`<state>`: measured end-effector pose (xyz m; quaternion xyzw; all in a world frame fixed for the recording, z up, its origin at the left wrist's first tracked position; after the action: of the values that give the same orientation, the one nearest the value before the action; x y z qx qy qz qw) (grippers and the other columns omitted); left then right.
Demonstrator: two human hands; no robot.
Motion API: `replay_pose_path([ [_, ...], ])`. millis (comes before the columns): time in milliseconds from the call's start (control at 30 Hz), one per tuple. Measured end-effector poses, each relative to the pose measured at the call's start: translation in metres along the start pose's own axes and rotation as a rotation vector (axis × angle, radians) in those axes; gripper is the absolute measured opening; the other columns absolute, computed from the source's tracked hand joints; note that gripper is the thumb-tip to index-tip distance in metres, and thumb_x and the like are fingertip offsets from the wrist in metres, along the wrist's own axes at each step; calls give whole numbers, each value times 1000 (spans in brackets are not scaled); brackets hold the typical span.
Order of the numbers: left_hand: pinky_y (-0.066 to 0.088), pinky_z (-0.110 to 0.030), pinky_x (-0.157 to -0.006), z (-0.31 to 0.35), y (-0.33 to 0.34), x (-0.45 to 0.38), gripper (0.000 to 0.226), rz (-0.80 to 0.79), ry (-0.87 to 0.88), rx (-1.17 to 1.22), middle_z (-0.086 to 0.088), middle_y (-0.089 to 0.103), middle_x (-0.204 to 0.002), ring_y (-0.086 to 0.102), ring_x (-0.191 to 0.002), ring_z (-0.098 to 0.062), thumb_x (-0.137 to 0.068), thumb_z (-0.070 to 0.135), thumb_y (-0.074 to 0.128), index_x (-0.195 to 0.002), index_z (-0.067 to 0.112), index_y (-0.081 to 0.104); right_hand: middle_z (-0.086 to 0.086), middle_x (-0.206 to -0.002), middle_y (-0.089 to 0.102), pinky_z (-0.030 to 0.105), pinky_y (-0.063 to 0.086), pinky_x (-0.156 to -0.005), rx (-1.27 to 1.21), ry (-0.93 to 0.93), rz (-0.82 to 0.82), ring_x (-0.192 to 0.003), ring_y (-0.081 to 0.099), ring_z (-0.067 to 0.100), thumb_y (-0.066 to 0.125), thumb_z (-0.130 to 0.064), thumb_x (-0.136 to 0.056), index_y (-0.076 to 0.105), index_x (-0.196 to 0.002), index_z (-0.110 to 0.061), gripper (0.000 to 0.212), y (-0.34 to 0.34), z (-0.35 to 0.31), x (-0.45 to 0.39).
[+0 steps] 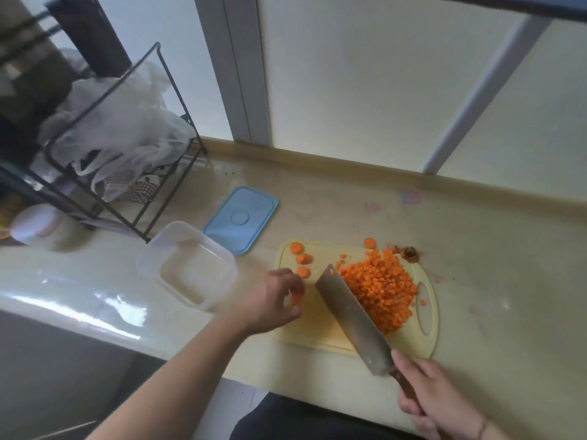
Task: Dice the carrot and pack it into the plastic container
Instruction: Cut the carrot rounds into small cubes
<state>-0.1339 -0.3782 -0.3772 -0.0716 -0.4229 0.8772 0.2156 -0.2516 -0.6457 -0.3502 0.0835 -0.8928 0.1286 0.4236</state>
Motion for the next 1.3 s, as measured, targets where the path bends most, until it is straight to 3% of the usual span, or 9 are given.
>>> replay_pose_path([
  [167,57,-37,-68,1,37,19,21,128,87,-154,-3,66,-91,63,-76,-28,-83,26,55,-92,16,71,-4,-46,41,19,29,-42,209,-275,158,-39,34,11,57,-40,-90,71,-89,-42,14,2,-18,16],
  [367,44,-23,-79,17,-5,38,13,741,21,169,4,57,-90,53,-85,-14,-76,13,52,-86,18,59,-6,-56,64,28,46,-46,1008,-592,491,-50,61,10,26,-76,-83,48,-122,-64,46,-23,-26,25],
  [467,40,-31,-72,55,-4,15,6,482,324,-3,2,55,-79,50,-75,-22,-75,17,59,-79,13,60,-3,-45,56,29,38,-30,1239,-562,413,-34,53,13,16,-73,-90,63,-120,-45,63,-24,-24,18],
  [567,40,-32,-69,73,17,-10,19,187,290,-147,5,56,-73,51,-71,-23,-75,39,56,-74,21,57,0,-40,48,28,33,-26,1316,-750,469,-28,47,17,12,-68,-94,71,-113,-36,70,-23,-24,16],
  [733,50,-37,-67,79,53,-44,28,-105,22,-286,-4,63,-90,61,-84,-29,-92,46,51,-77,23,50,4,-39,47,29,34,-27,1337,-815,510,-26,45,24,10,-64,-96,74,-107,-32,72,-24,-23,15],
  [900,48,-40,-76,88,66,-62,21,-20,-63,-128,-10,62,-103,61,-93,-32,-98,28,59,-97,8,64,6,-38,47,29,33,-26,1342,-745,475,-26,45,23,9,-65,-95,73,-107,-33,73,-28,-17,13],
  [1067,49,-30,-75,73,30,-51,23,310,-10,-11,3,66,-100,61,-89,-17,-97,30,58,-102,14,72,-4,-47,61,26,42,-32,1153,-567,376,-35,56,10,12,-78,-87,70,-104,-48,68,-37,-11,15],
  [1167,43,-13,-69,41,-10,-19,9,633,-89,74,11,62,-91,55,-76,-1,-94,17,65,-97,14,72,-28,-79,70,8,49,-65,696,-554,328,-74,66,-8,28,-88,-70,61,-111,-58,61,-44,-12,22],
  [1300,45,-19,-69,8,-4,29,22,635,-237,10,14,60,-92,52,-78,3,-89,34,61,-101,18,70,-2,-50,60,24,47,-56,327,-346,104,-44,55,10,58,-39,-91,69,-98,-43,14,-32,-12,11],
])
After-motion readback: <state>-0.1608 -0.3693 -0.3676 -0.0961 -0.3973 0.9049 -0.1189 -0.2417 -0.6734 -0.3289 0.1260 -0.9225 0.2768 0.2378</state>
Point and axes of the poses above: each hand's wrist, its own x-axis away from the middle knuckle, its own y-axis out of the palm, z = x × y, the point moved 4 cm from there along -x, towards the middle knuckle
